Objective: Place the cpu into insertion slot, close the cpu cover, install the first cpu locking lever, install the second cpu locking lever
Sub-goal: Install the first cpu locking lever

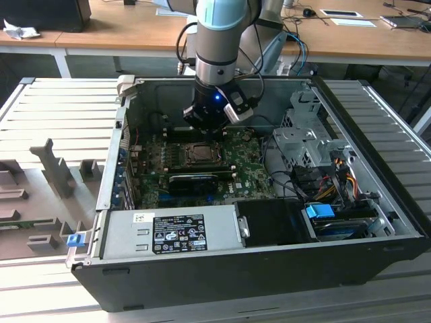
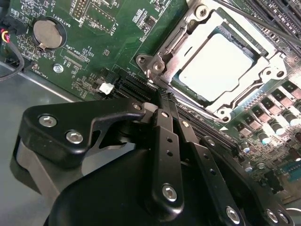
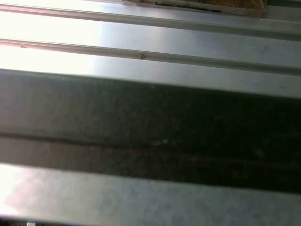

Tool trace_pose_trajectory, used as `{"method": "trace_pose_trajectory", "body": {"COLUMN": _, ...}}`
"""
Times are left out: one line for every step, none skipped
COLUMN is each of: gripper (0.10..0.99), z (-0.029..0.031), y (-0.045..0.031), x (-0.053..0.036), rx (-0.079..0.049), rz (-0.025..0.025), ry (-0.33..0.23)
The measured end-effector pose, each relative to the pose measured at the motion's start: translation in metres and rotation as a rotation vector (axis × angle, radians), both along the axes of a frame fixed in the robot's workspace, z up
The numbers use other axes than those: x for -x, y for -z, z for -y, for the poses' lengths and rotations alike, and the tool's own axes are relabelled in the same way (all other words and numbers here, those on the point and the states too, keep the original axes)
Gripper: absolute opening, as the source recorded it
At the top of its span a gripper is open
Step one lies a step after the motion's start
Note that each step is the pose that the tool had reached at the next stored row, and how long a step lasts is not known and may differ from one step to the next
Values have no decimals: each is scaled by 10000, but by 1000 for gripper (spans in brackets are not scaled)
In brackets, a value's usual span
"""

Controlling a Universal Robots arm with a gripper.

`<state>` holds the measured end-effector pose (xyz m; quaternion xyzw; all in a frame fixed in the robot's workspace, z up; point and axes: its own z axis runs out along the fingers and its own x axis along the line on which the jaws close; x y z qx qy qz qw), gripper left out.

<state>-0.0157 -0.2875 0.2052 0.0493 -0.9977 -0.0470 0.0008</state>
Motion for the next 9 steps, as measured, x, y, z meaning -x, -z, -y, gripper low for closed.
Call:
{"method": "trace_pose_trajectory", "body": {"gripper": 106, "z": 0, "y": 1, "x": -3, "rx": 3, "rz": 0, "ry": -2}}
{"method": "trace_pose_trajectory", "body": {"gripper": 106, "z": -1, "y": 4, "x": -5, "rx": 9, "rz": 3, "ry": 0}}
{"method": "trace_pose_trajectory", "body": {"gripper": 106, "z": -1, "y": 6, "x": -6, "rx": 28, "rz": 2, "ry": 2}}
{"method": "trace_pose_trajectory", "body": {"gripper": 106, "z": 0, "y": 7, "x": -7, "rx": 52, "rz": 1, "ry": 3}}
{"method": "trace_pose_trajectory", "body": {"gripper": 106, "z": 0, "y": 10, "x": -7, "rx": 70, "rz": 1, "ry": 2}}
{"method": "trace_pose_trajectory", "body": {"gripper": 106, "z": 0, "y": 12, "x": -8, "rx": 81, "rz": 1, "ry": 2}}
{"method": "trace_pose_trajectory", "body": {"gripper": 106, "z": 0, "y": 14, "x": -7, "rx": 87, "rz": 0, "ry": 3}}
{"method": "trace_pose_trajectory", "body": {"gripper": 106, "z": 0, "y": 17, "x": -7, "rx": 92, "rz": 0, "ry": 3}}
{"method": "trace_pose_trajectory", "body": {"gripper": 106, "z": -2, "y": 25, "x": -8, "rx": 82, "rz": 6, "ry": 3}}
